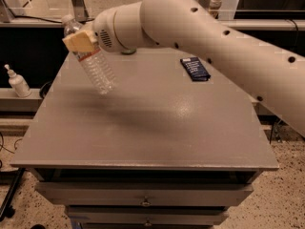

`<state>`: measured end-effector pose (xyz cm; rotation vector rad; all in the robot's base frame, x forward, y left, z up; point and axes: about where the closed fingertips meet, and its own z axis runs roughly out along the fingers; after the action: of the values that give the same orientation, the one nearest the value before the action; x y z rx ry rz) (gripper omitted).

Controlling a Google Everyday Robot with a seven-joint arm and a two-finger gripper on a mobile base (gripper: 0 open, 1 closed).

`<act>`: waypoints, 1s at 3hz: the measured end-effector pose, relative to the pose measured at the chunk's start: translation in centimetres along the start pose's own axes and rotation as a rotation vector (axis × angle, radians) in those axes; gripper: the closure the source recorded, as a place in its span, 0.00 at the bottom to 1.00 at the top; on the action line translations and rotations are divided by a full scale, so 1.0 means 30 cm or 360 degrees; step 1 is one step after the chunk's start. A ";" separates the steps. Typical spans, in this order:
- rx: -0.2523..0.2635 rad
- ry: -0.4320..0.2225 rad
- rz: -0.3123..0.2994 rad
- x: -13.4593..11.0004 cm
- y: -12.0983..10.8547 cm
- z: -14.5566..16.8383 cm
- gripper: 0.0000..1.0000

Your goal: Place water bottle upright

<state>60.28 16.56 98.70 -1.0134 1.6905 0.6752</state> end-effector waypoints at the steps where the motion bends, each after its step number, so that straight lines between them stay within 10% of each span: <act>1: 0.0056 -0.0365 0.0020 -0.062 -0.095 -0.030 1.00; 3: 0.0074 -0.0606 -0.0066 -0.138 -0.047 -0.036 1.00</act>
Offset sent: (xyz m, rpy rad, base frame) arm 0.0199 -0.0130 0.0181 0.1763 -0.0952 -0.0232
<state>61.59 16.26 103.00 -0.8244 1.3433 0.7460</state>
